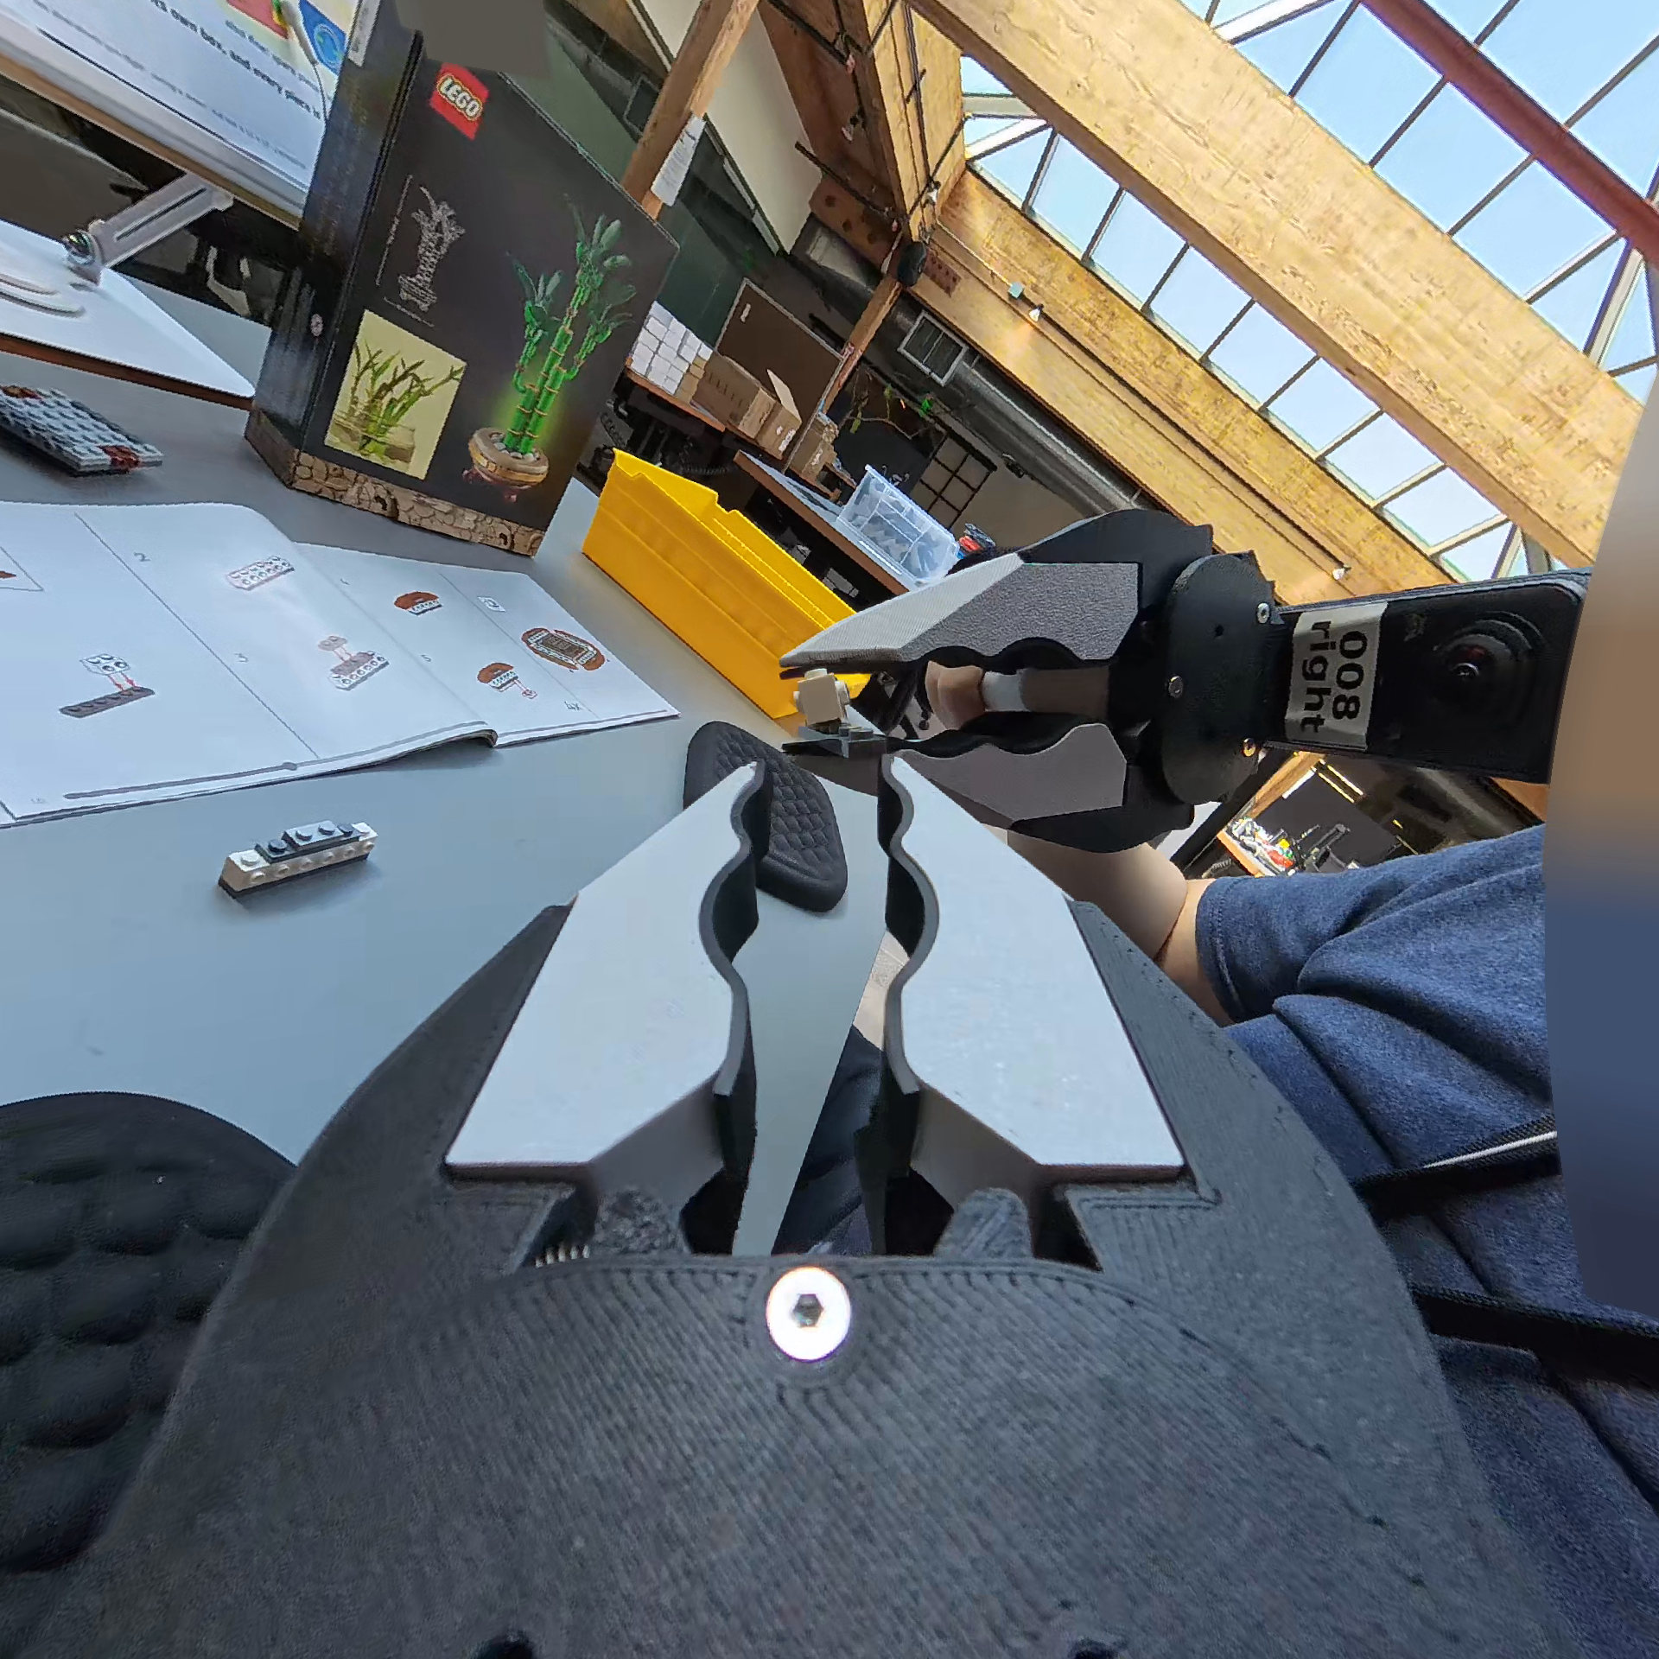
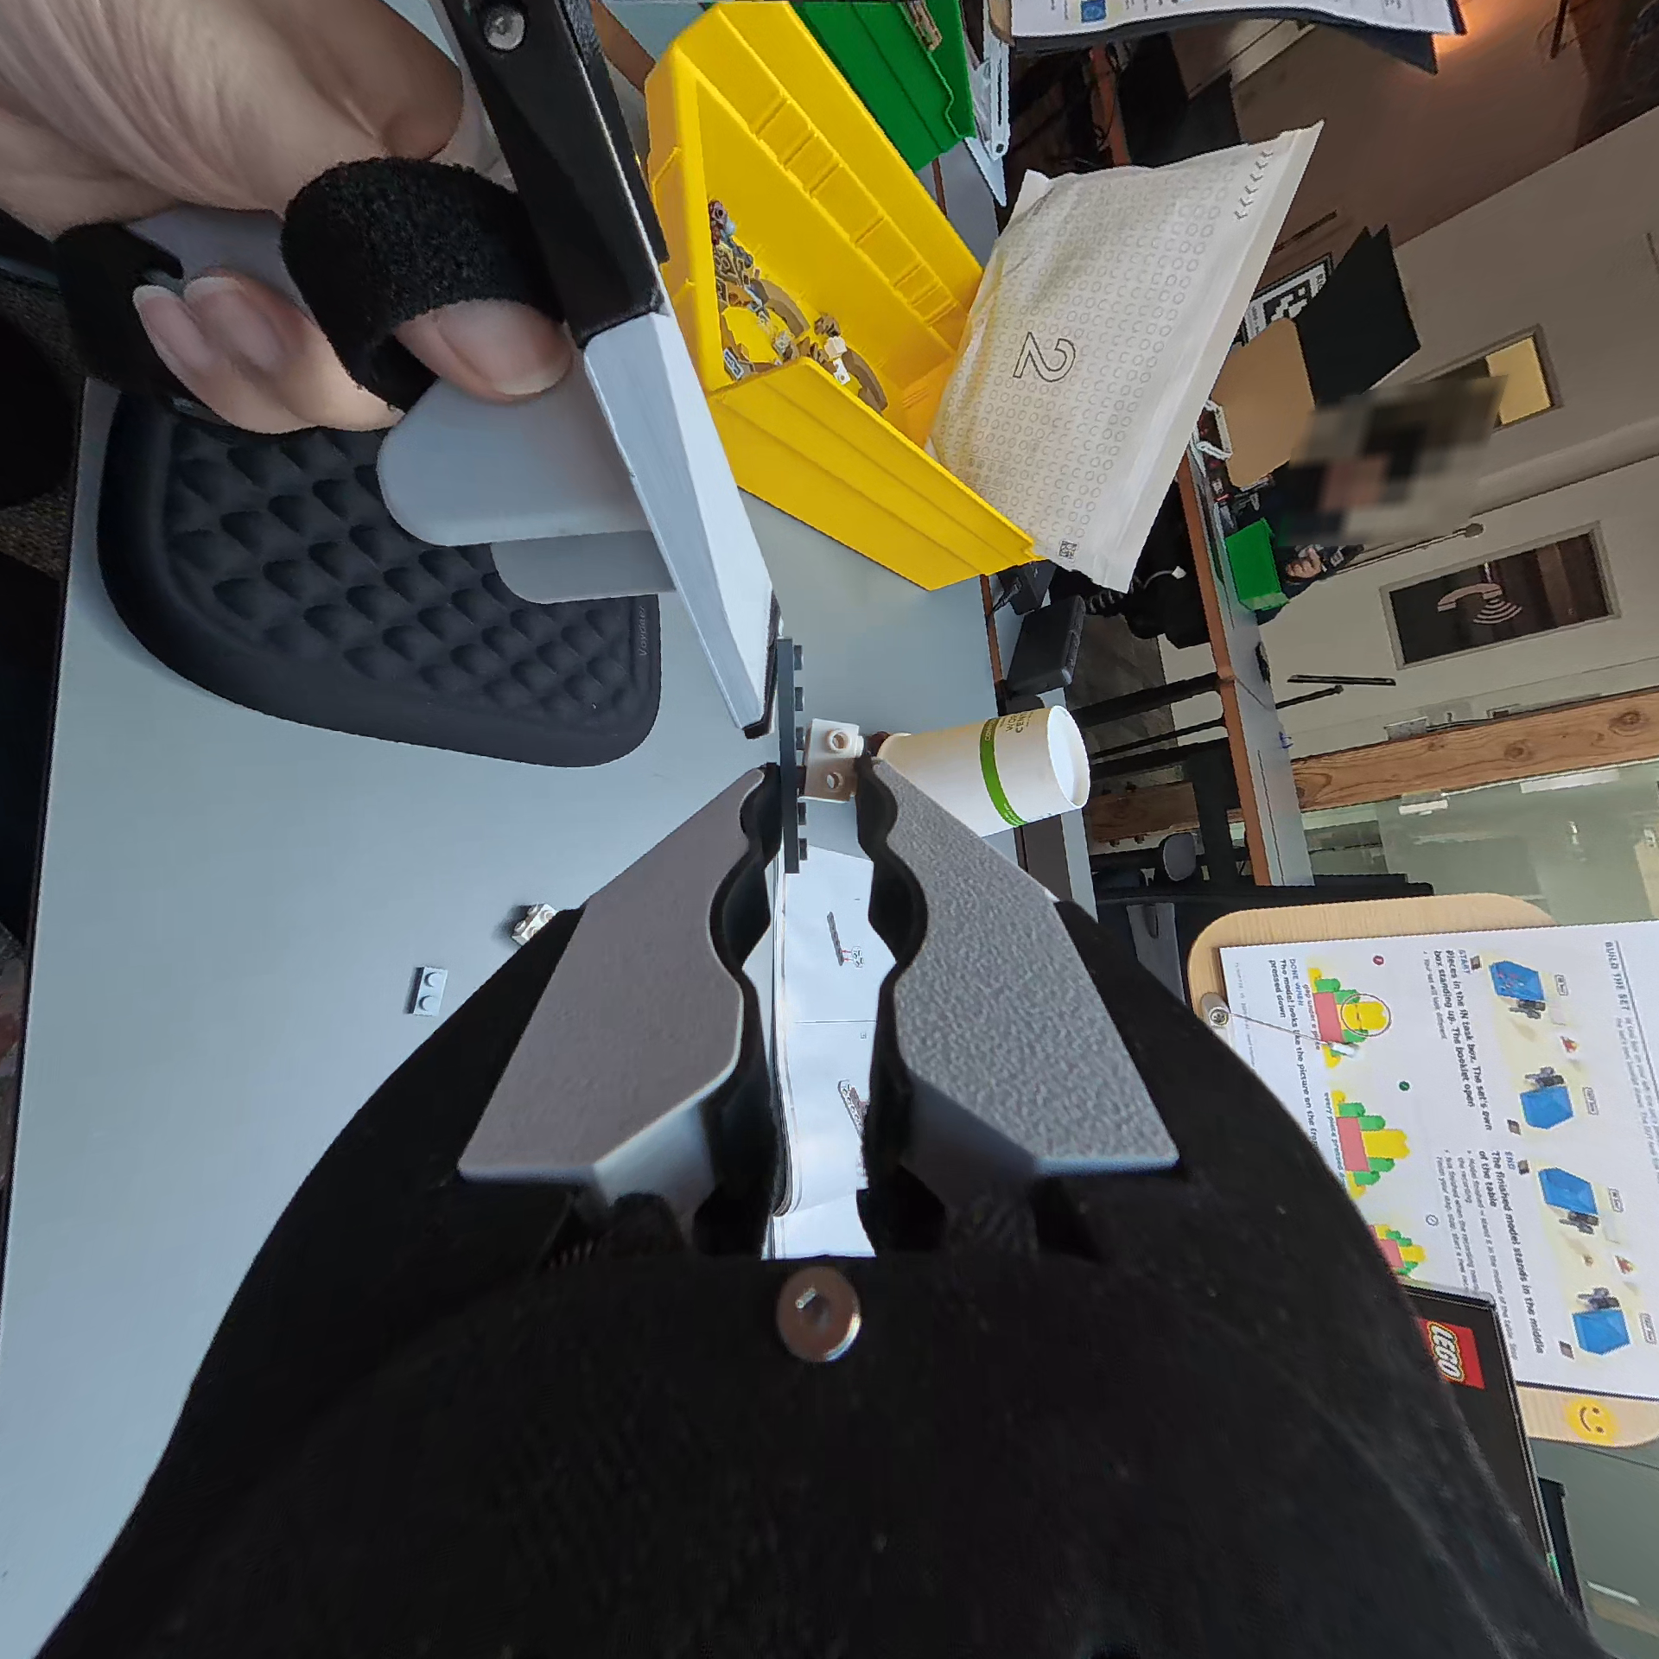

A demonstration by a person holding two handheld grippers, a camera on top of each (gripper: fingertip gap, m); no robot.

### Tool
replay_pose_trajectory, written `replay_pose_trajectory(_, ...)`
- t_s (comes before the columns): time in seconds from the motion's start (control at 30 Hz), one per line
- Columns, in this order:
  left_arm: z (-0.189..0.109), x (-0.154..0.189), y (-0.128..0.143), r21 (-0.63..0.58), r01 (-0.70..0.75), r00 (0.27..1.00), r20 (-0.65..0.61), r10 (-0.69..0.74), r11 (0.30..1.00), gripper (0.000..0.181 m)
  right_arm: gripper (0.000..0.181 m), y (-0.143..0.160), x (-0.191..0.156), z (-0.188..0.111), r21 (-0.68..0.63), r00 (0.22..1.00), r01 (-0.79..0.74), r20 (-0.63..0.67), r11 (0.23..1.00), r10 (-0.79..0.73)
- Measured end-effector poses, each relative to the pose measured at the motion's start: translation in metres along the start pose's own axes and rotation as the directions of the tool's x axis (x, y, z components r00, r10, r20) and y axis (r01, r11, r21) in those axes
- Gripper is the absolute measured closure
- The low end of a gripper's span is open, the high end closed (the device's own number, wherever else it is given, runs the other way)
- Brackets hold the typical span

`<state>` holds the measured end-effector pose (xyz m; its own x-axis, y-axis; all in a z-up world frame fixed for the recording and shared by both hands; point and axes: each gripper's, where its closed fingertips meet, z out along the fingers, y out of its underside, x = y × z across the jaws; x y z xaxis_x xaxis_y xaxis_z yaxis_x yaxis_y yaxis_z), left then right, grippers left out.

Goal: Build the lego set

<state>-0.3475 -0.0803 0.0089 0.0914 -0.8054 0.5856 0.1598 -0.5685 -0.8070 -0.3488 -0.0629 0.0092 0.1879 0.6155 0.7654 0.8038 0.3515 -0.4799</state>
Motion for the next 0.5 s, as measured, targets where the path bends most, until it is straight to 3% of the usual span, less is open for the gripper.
replay_pose_trajectory(0.23,0.0015,0.0006,-0.0023,0.031,-0.022,1.000,0.009,0.022,0.999,0.157,0.166,0.0026,-0.0003,0.0029,-0.019,1.000,0.003,-0.003,1.000,-0.003)
replay_pose_trajectory(0.33,0.0000,-0.0014,-0.0046,0.046,-0.035,0.999,0.019,0.034,0.998,0.175,0.165,0.0013,-0.0008,0.0032,-0.017,1.000,0.022,-0.016,1.000,-0.022)
replay_pose_trajectory(0.5,-0.0025,-0.0018,-0.0042,0.041,-0.021,1.000,0.001,0.021,0.999,0.176,0.166,-0.0023,-0.0020,0.0026,0.017,0.999,0.038,-0.014,0.999,-0.038)
